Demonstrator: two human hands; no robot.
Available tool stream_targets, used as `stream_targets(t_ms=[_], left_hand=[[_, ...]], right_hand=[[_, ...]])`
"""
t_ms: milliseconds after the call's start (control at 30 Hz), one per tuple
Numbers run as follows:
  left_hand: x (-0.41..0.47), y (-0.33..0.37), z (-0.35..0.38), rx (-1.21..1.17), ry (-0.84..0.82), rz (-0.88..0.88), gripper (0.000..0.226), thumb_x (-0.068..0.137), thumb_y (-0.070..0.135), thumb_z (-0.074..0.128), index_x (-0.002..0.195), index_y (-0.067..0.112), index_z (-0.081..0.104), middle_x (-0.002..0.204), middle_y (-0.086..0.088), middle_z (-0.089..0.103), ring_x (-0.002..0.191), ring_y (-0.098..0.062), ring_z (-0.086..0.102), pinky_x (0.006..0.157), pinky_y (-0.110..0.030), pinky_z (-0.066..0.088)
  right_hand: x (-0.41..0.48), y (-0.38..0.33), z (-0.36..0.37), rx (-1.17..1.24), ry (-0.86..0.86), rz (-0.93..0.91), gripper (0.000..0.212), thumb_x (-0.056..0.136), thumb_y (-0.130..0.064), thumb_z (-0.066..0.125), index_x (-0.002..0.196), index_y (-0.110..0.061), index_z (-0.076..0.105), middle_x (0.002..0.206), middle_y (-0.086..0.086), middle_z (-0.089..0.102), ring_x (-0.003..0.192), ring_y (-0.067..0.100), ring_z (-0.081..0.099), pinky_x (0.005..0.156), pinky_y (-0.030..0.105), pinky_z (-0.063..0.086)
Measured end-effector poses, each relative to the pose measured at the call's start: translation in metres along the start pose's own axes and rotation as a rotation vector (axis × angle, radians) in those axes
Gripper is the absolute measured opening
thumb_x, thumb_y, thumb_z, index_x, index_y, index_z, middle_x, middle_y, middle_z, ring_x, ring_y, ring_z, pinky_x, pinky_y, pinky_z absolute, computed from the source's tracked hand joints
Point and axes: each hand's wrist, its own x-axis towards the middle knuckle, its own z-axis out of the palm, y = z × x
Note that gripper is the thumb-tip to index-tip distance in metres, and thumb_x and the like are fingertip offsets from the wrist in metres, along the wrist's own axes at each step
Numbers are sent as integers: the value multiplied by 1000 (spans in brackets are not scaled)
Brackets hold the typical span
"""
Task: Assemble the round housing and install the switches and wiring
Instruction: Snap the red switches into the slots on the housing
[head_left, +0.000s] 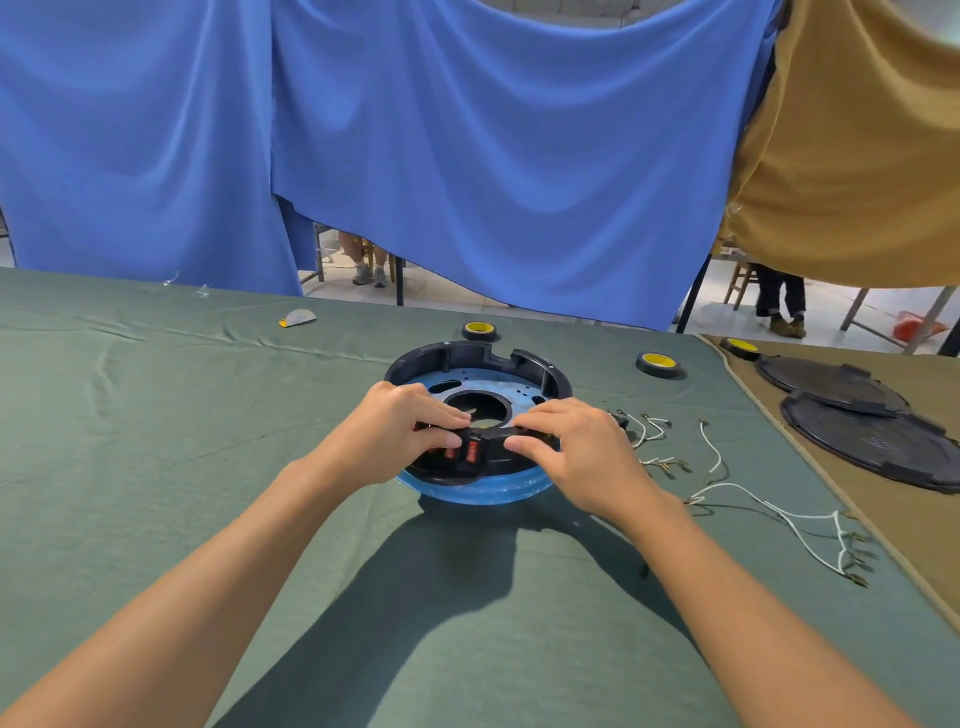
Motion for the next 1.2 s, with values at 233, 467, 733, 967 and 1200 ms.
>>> stream_targets(t_ms=[233,467,733,967,1200], left_hand=[[2,0,-5,84,-32,7,21,86,8,72,106,14,77,109,2,74,108,-11,63,90,-5,36],[12,20,3,204,58,-44,22,98,20,53,94,14,74,86,1,70,92,-23,60,75,-36,45],[1,13,17,195,67,-156,35,101,33,44,86,11,66,73,-1,63,72,-20,56,65,-37,42],[7,22,13,137,172,-155,28,99,29,49,98,13,72,85,-1,71,82,-21,60,76,-39,49],[17,32,27,390,81,-318,27,99,27,36,93,21,61,88,0,65,83,-29,56,67,-37,44]], right_hand=[[2,-8,6,-72,4,76,30,91,-57,52,104,-36,70,106,-19,67,104,8,52,77,32,44],[4,-55,21,-98,64,46,20,93,-35,55,106,-29,69,99,-3,70,93,27,61,70,37,47],[24,2,-30,-164,-296,90,49,91,-32,62,139,-26,51,149,-6,43,138,16,36,116,37,27],[12,0,-5,-160,19,7,28,90,-23,66,118,-20,70,115,-1,67,110,19,59,117,30,21],[-4,-29,3,5,95,-161,14,85,-22,68,94,-19,77,89,-3,69,85,21,63,84,32,50]])
